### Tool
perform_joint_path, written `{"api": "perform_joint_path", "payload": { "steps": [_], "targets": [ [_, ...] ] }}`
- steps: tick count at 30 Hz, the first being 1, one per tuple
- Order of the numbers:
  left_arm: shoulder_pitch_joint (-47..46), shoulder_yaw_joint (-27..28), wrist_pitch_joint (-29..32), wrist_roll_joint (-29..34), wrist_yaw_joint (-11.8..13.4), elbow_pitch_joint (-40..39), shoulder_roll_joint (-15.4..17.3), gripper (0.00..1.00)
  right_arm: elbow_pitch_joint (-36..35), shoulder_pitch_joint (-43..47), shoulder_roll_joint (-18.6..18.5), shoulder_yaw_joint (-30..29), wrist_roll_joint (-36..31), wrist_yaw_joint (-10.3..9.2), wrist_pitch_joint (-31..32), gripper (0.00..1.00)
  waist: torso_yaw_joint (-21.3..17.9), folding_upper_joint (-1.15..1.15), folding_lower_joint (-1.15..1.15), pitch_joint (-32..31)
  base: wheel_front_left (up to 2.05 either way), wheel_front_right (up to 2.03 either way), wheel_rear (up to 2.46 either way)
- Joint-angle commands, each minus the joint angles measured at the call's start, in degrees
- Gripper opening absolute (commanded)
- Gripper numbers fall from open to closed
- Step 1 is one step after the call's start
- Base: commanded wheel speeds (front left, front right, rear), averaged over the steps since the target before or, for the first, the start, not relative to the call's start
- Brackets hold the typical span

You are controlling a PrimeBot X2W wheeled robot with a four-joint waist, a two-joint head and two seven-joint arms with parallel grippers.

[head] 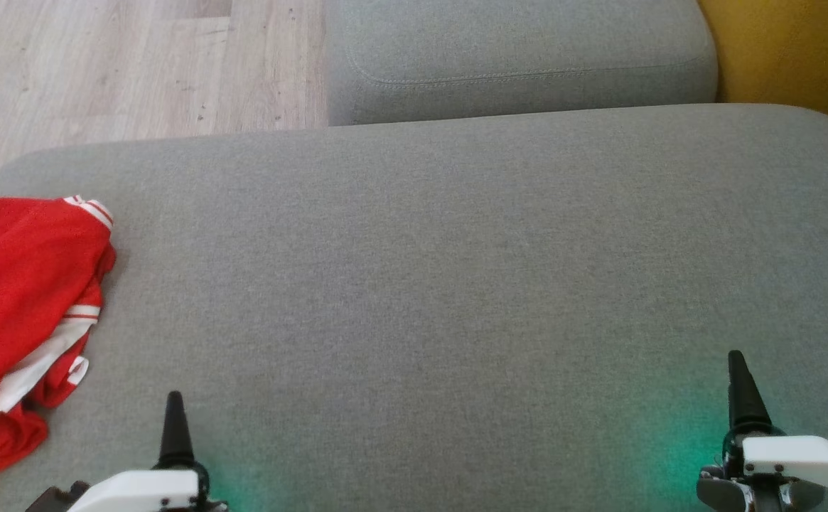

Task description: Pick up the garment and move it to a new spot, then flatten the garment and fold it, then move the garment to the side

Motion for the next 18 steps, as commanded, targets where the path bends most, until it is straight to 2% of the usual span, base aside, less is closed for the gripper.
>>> {"api": "perform_joint_path", "payload": {
  "steps": [1,18],
  "targets": [
    [-1.7,0.0,-0.6,1.7,0.3,-2.2,0.5,1.0,-2.3,-2.6,-0.8,0.4,-1.7,0.22,-0.6,1.0,0.0,0.0,0.0,0.0,0.0,0.0,0.0],
    [-2.0,-2.9,-3.3,15.4,2.8,-2.8,1.6,1.0,-3.7,-2.9,-0.9,1.1,-16.5,0.35,-3.1,1.0,0.3,0.0,0.0,-0.2,0.0,0.0,0.0]
  ]
}}
